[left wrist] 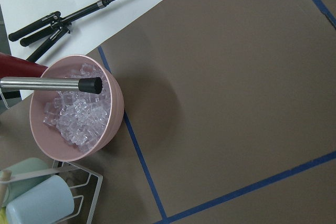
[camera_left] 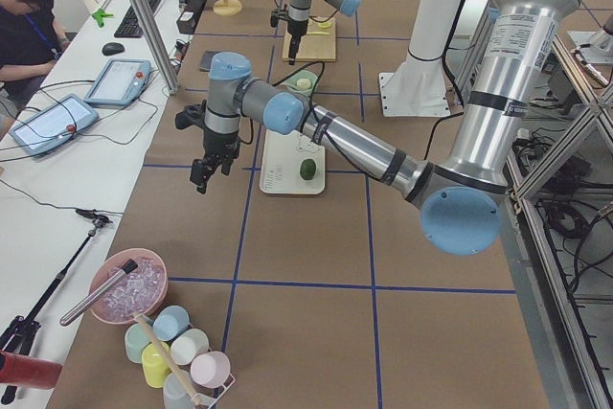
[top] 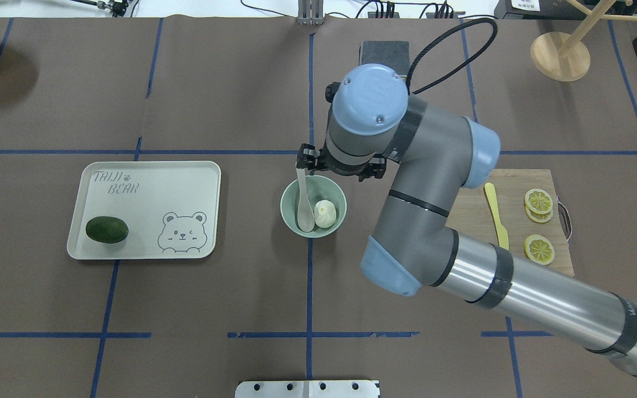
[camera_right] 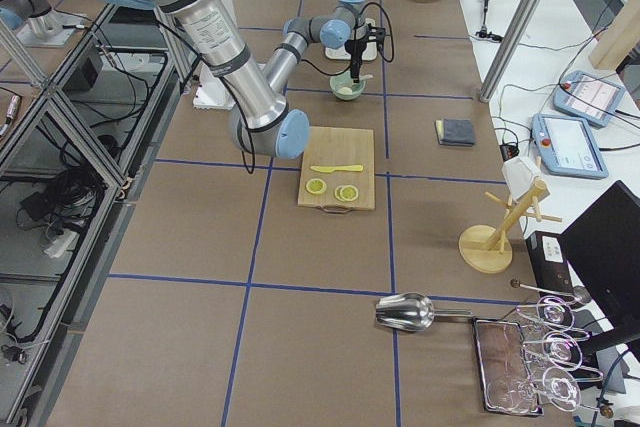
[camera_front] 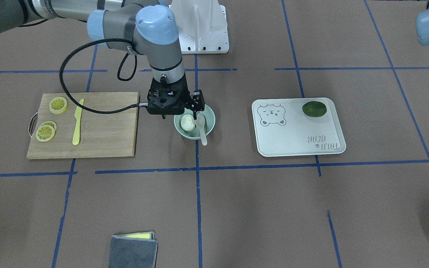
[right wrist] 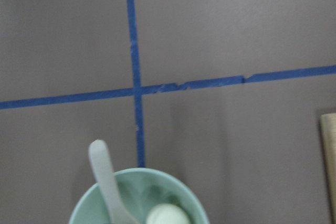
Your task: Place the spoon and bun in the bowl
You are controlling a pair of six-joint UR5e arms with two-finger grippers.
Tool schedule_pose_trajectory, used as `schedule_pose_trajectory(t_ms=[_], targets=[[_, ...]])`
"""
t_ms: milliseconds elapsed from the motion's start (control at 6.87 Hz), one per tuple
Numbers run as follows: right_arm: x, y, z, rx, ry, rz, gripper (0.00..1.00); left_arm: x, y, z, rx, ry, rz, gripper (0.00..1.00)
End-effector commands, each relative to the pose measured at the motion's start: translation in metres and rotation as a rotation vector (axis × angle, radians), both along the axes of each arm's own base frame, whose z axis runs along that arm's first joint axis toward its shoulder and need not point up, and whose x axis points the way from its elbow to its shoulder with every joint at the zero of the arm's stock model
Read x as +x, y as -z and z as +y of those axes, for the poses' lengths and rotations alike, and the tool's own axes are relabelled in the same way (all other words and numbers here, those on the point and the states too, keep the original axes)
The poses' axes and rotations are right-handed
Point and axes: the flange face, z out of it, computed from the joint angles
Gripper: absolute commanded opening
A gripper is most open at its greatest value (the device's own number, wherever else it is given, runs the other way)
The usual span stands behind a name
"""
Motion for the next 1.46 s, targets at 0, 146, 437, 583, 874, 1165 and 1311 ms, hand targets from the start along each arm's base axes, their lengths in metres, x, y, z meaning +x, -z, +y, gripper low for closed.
schedule_pose_trajectory(t_ms=[0, 146, 437, 583, 874, 1165, 1311], targets=[[0.113, -0.045, -0.031, 0.054, 0.066, 0.033, 1.0, -0.038, -0.054, 0.003, -0.12, -0.017, 0.146, 1.0], [0.166, -0.074, -0.043, 0.072, 0.107, 0.03, 1.0, -0.045, -0.087, 0.022, -0.21, -0.006, 0.244, 1.0], [0.278, -0.149, -0.064, 0.065, 0.167, 0.011, 1.0, -0.073, -0.127, 0.04, -0.343, 0.076, 0.287, 1.0], [0.331, -0.197, -0.065, 0.084, 0.202, 0.026, 1.0, -0.085, -0.13, 0.043, -0.344, 0.097, 0.286, 1.0], [0.419, -0.28, -0.053, 0.08, 0.228, 0.05, 1.0, -0.089, -0.136, 0.049, -0.344, 0.1, 0.283, 1.0], [0.491, -0.364, -0.041, 0.078, 0.268, 0.029, 1.0, -0.089, -0.14, 0.052, -0.35, 0.1, 0.282, 1.0], [0.529, -0.407, -0.037, 0.084, 0.276, 0.001, 1.0, -0.089, -0.141, 0.052, -0.352, 0.101, 0.282, 1.0]])
